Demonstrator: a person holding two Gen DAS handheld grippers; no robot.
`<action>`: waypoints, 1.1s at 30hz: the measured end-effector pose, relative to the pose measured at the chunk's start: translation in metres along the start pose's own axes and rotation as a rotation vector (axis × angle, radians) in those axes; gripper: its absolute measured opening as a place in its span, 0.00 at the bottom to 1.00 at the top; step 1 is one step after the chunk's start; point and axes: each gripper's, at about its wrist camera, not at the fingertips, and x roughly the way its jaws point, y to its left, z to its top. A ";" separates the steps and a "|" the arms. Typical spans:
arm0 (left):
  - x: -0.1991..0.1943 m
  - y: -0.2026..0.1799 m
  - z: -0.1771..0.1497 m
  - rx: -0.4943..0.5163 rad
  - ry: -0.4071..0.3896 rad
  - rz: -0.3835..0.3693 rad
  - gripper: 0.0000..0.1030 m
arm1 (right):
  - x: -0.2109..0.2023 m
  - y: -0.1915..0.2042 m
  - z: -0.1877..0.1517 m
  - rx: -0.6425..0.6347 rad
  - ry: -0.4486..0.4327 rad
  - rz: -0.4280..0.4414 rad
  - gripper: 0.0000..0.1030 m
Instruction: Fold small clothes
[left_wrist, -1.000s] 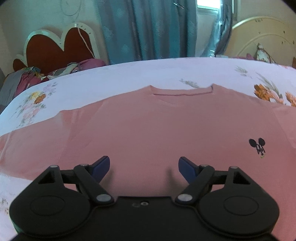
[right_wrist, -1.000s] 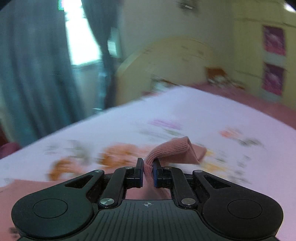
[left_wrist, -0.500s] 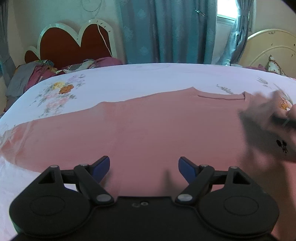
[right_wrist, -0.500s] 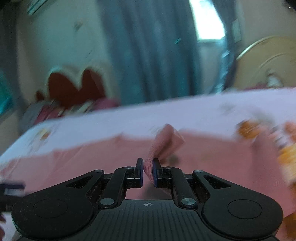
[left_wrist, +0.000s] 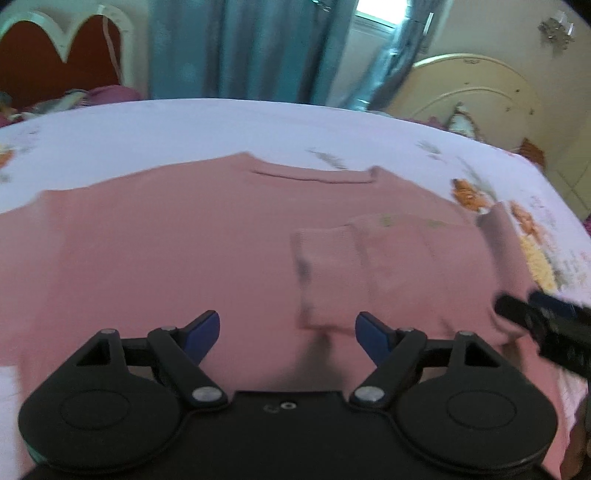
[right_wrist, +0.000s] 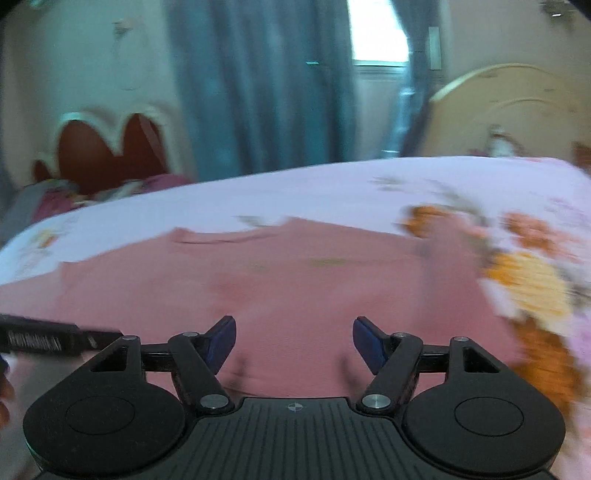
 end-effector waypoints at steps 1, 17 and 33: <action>0.008 -0.006 0.002 0.006 0.001 -0.007 0.72 | -0.004 -0.011 -0.003 0.008 0.002 -0.033 0.67; -0.005 -0.016 0.019 -0.104 -0.153 -0.146 0.10 | -0.002 -0.098 -0.032 0.142 0.079 -0.192 0.40; 0.005 0.041 -0.021 -0.084 -0.093 0.047 0.11 | 0.014 -0.087 -0.025 0.132 0.084 -0.178 0.08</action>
